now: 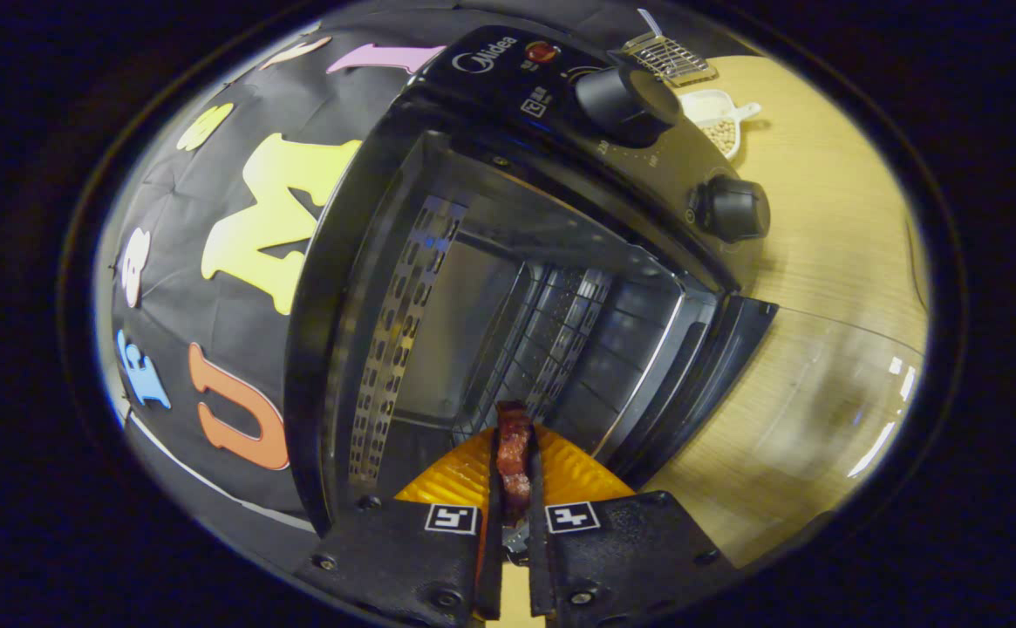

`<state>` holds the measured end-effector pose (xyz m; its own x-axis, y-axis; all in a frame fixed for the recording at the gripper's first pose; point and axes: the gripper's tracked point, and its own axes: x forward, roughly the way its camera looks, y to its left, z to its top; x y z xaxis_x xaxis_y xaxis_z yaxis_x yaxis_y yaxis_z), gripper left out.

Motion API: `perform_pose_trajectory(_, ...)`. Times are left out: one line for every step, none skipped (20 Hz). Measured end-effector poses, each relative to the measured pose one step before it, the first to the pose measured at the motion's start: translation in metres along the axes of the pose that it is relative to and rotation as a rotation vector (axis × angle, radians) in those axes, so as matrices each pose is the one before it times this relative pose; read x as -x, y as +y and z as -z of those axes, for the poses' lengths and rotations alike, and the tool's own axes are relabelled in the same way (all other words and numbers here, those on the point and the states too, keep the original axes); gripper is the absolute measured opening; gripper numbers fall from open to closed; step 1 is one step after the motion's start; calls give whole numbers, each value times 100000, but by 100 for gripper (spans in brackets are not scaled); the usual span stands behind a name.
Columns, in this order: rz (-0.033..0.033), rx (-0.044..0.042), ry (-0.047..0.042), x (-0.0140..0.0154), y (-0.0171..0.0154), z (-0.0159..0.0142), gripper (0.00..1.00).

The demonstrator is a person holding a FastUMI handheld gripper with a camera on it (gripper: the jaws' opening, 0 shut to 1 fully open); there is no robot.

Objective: Open the toaster oven, put the food inside, and close the toaster oven door.

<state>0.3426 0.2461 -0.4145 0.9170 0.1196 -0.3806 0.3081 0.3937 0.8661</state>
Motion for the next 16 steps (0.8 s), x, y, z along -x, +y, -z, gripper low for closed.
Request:
perform_pose_trajectory(500, 2307, -1284, -177, -56, -15, 16)
perform_pose_trajectory(421, 1937, 115, -73, -68, 132, 17)
perform_pose_trajectory(1426, 2356, -593, 4, -153, 62, 18)
perform_pose_trajectory(1504, 3228, -466, 57, -173, -141, 20)
perform_pose_trajectory(1613, 4332, -377, 29, -135, -56, 22)
perform_pose_trajectory(1490, 5090, 110, 73, -136, 57, 25)
perform_pose_trajectory(614, 5111, -391, 27, 139, -14, 27)
perform_pose_trajectory(2339, 7566, -680, 83, -261, -130, 30)
perform_pose_trajectory(1774, 7645, -876, 310, -92, -266, 31)
perform_pose_trajectory(2118, 7818, -874, 63, -222, -194, 35)
perform_pose_trajectory(1189, 5888, -262, 96, -38, -143, 38)
perform_pose_trajectory(1398, 5872, -311, 24, -238, -111, 42)
perform_pose_trajectory(1370, 3945, -855, -169, -376, -179, 45)
perform_pose_trajectory(706, 3230, -244, -107, -250, -306, 53)
perform_pose_trajectory(1867, 4988, -31, 62, -441, -128, 62)
perform_pose_trajectory(894, 4739, -1290, 120, -282, -445, 82)
